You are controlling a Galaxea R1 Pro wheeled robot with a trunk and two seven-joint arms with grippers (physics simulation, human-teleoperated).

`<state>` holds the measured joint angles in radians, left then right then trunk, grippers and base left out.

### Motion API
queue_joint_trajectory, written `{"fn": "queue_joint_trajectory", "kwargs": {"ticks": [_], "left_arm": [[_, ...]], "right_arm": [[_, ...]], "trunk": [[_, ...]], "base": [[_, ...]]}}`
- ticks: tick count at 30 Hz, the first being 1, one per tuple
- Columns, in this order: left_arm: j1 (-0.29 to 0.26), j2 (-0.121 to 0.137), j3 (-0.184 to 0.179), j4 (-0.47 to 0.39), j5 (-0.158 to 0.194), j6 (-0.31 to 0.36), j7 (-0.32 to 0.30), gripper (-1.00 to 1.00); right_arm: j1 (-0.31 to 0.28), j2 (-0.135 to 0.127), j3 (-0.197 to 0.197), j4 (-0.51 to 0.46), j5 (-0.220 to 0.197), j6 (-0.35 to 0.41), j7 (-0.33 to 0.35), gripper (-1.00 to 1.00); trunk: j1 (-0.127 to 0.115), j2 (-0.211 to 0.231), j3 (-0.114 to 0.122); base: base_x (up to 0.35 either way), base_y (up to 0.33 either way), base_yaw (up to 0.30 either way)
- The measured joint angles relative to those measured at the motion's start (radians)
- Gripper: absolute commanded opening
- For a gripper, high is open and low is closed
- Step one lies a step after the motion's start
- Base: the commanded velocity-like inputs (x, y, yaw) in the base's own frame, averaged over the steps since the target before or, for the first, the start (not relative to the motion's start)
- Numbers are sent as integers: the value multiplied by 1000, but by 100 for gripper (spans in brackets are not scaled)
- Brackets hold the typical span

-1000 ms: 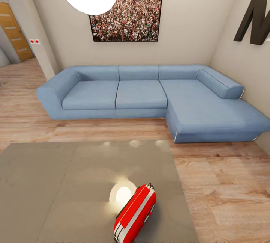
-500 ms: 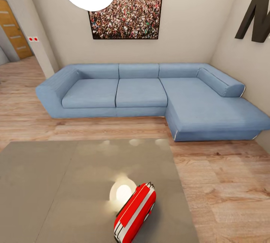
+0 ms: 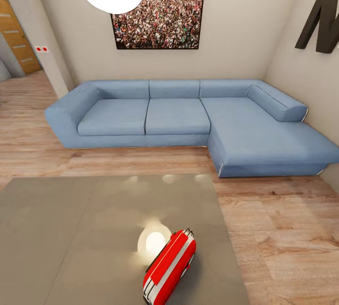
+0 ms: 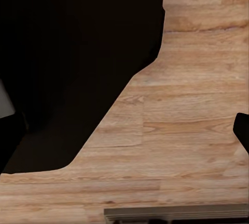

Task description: Turn on the radio receiver that's on the table in the living room.

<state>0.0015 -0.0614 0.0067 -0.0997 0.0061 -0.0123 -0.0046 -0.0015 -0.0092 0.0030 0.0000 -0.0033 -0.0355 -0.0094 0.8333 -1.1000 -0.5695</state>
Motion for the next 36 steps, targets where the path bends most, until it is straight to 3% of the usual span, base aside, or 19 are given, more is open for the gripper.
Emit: {"fn": "queue_joint_trajectory", "kwargs": {"ticks": [36], "left_arm": [[0,0,1,0,0,0,0,100]], "right_arm": [[0,0,0,0,3,-1,-1,100]], "trunk": [[0,0,0]], "base": [[0,0,0]]}}
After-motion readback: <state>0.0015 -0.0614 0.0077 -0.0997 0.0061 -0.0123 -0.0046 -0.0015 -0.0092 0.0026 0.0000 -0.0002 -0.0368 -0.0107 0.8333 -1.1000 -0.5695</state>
